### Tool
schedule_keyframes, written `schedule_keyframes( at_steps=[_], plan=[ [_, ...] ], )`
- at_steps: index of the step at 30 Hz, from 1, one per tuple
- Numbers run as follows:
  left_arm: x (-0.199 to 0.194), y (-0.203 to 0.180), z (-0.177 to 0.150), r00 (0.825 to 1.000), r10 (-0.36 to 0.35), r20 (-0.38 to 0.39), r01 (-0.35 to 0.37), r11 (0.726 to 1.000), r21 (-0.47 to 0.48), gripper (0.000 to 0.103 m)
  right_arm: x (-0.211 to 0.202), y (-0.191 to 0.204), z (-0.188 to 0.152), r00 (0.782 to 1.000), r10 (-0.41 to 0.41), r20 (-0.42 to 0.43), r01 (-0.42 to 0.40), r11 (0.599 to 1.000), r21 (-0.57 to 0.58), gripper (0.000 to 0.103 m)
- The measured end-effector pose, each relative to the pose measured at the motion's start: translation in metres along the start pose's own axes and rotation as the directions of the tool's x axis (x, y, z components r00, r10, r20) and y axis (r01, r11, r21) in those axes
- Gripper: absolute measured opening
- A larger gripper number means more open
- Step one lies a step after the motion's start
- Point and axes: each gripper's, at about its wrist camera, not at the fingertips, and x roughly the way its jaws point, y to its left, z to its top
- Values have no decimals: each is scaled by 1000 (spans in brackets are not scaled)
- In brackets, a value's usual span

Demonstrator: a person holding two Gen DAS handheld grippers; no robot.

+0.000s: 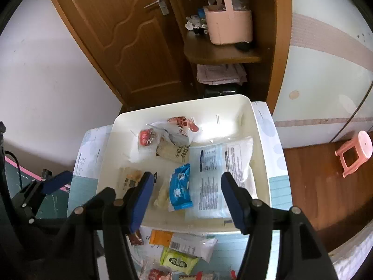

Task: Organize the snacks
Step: 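Carry both packs into the white tray and open both tools, then move both tools back over the remaining snacks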

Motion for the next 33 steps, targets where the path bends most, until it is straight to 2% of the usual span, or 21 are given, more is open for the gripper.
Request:
schedule_keyframes(
  at_steps=[6,13,27,33],
  plan=[
    [-23,4,-6,1000,-9,17,9,1000,-17,94,-17,-1,-4,999,25,27,-25,999,25,61],
    [-57,1,-19,999,-7,47,6,1000,6,94,-44,7,-13,998,35,54,-36,999,17,61],
    [-152,15,-77,984,-78,161,71,996,52,94,-113,22,-69,994,10,109,-16,999,48,61],
    [-175,25,-102,976,-87,198,75,995,67,94,-139,38,-96,992,-23,123,20,999,32,61]
  ],
)
